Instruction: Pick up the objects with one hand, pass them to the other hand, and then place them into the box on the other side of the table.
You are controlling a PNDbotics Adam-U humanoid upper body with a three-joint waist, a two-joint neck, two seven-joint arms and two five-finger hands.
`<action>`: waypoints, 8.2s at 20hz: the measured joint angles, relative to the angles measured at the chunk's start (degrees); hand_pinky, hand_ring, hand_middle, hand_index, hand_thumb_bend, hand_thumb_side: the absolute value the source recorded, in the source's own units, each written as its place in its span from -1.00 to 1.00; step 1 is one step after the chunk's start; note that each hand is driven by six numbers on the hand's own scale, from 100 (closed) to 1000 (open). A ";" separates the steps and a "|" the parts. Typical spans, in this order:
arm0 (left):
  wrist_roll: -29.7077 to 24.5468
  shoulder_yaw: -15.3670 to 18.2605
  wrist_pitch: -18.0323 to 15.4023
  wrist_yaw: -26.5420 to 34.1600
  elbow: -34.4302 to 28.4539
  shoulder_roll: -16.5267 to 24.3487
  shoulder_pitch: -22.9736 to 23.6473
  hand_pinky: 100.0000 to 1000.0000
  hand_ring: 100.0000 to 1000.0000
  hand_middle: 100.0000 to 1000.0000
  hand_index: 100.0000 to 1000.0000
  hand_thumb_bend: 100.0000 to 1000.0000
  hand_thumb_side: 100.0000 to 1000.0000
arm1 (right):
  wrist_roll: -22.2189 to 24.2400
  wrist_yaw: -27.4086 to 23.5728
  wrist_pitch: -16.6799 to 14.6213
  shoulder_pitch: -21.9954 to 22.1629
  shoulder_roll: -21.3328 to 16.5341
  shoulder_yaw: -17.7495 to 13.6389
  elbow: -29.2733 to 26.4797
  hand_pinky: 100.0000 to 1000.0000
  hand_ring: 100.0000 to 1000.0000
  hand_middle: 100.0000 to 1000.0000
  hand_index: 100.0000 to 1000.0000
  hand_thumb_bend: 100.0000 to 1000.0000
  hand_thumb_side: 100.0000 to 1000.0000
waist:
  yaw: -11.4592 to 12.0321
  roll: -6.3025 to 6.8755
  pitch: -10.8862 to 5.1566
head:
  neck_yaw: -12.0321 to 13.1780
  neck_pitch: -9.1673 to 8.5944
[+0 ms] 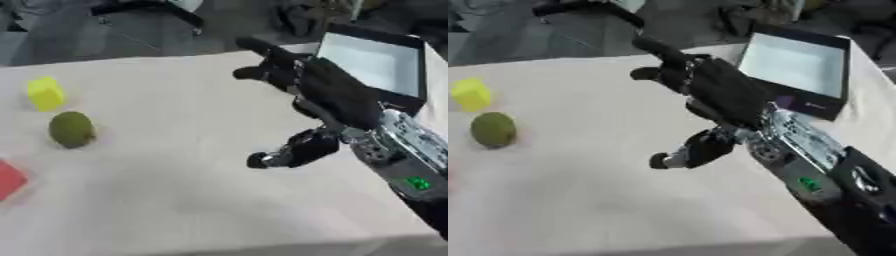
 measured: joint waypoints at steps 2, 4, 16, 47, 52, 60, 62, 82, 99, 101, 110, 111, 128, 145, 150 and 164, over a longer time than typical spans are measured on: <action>1.63 -0.02 -1.63 -10.66 2.08 -0.56 -1.65 0.38 0.38 0.52 0.77 0.01 0.61 | 0.11 -0.09 -0.04 0.24 0.00 0.01 0.00 0.07 0.34 1.00 0.71 0.47 -0.45 | -0.09 -0.04 -0.07 | -0.04 0.00; 4.89 -0.47 -4.89 -24.68 4.02 -2.65 -2.87 0.39 0.39 0.52 0.78 0.02 0.68 | 0.21 -0.16 0.01 0.37 0.00 0.01 0.00 0.07 0.34 1.00 0.71 0.47 -0.45 | -0.21 -0.08 -0.18 | -0.12 0.00; 32.23 -2.78 -7.18 -56.09 18.61 -8.43 -6.34 0.33 0.29 0.44 0.73 -0.29 0.05 | 0.44 -0.44 0.03 0.39 0.00 0.01 0.00 0.06 0.33 1.00 0.71 0.49 -0.47 | -0.77 -0.11 -0.28 | -0.02 0.00; 13.12 -18.15 -13.35 -7.93 -7.53 -11.82 -11.49 -0.11 -0.37 -0.34 0.19 -1.00 -0.68 | 1.32 -0.43 -1.36 -0.97 0.12 0.40 -0.01 0.13 0.35 1.00 0.71 0.41 -0.40 | -1.17 -0.65 -0.24 | 1.37 0.01; 8.01 -23.74 -8.24 -1.83 -9.35 -15.87 -15.73 -0.10 -0.36 -0.33 0.20 -1.00 -0.68 | 1.56 -0.42 -2.23 -2.05 0.65 0.55 -0.01 0.14 0.35 1.00 0.71 0.40 -0.40 | -2.02 -0.84 0.16 | 2.26 0.01; 3.66 -27.27 -3.90 2.48 -8.24 -23.51 -21.40 -0.11 -0.37 -0.34 0.19 -1.00 -0.68 | 1.73 -0.43 -3.23 -3.78 1.88 0.76 -0.02 0.13 0.35 1.00 0.71 0.40 -0.40 | -3.27 -0.79 0.74 | 3.12 0.01; 2.40 -27.63 -2.63 4.05 -8.19 -24.97 -22.54 -0.11 -0.37 -0.34 0.19 -1.00 -0.68 | 1.89 -0.46 -3.41 -4.09 2.11 0.95 -0.02 0.13 0.35 1.00 0.71 0.40 -0.40 | -3.35 -0.74 0.75 | 3.13 0.01; 0.02 -36.96 -0.25 5.62 -9.60 -30.09 -23.70 -0.11 -0.37 -0.34 0.18 -1.00 -0.68 | 2.86 -0.37 -3.86 -5.72 2.64 1.07 -0.02 0.15 0.35 1.00 0.71 0.37 -0.39 | -4.42 0.30 0.76 | 2.66 0.01; -4.95 -38.56 4.72 15.44 -16.75 -30.97 -25.65 -0.13 -0.39 -0.37 0.17 -1.00 -0.68 | 3.50 -0.38 -3.53 -5.64 3.09 1.43 -0.02 0.14 0.36 1.00 0.68 0.38 -0.40 | -4.30 0.29 0.78 | 2.04 0.01; -5.52 -38.60 5.29 16.21 -17.21 -31.05 -25.67 -0.13 -0.40 -0.37 0.16 -1.00 -0.68 | 3.51 -0.38 -3.53 -5.63 3.09 1.43 -0.02 0.14 0.36 1.00 0.67 0.37 -0.40 | -4.30 0.29 0.78 | 2.03 0.01; -8.33 -38.85 8.10 19.33 -19.09 -31.05 -26.02 -0.14 -0.41 -0.38 0.15 -1.00 -0.67 | 3.44 -0.03 -3.56 -5.19 3.09 1.48 -0.25 0.16 0.36 1.00 0.63 0.13 -0.52 | -4.33 0.34 0.81 | 2.03 0.01; -8.63 -38.85 8.40 19.67 -19.24 -31.03 -26.04 -0.15 -0.41 -0.39 0.15 -1.00 -0.67 | 3.44 0.09 -3.56 -5.18 3.09 1.53 -0.34 0.16 0.36 1.00 0.61 0.04 -0.57 | -4.33 0.35 0.81 | 2.03 0.01; -11.16 -38.83 10.93 22.40 -20.53 -30.44 -26.09 -0.13 -0.38 -0.35 0.19 -1.00 -0.67 | 3.16 1.66 -3.52 -5.10 3.10 1.78 -1.25 0.17 0.38 1.00 -0.26 -0.54 -0.56 | -4.37 0.35 0.81 | 1.86 0.01; -11.34 -39.31 11.12 23.05 -21.92 -29.96 -26.00 -0.11 -0.37 -0.35 0.19 -1.00 -0.68 | 2.07 3.20 -1.91 -4.66 3.11 2.07 -1.56 0.26 0.43 1.00 0.47 0.18 -0.50 | -4.42 0.38 0.81 | 1.80 0.01; -11.46 -39.39 11.24 23.10 -21.93 -29.95 -25.96 -0.10 -0.38 -0.35 0.19 -1.00 -0.68 | 2.52 4.15 -1.57 -4.66 3.11 2.07 -1.60 0.26 0.43 1.00 0.46 0.19 -0.50 | -4.43 0.39 0.81 | 1.77 0.01; -13.40 -39.21 13.21 26.39 -23.59 -29.01 -25.81 -0.09 -0.38 -0.36 0.18 -1.00 -0.67 | 2.31 4.92 -0.89 -4.62 3.26 2.11 -2.37 0.26 0.43 1.00 0.04 -0.32 -0.47 | -4.42 0.41 0.81 | 1.54 0.01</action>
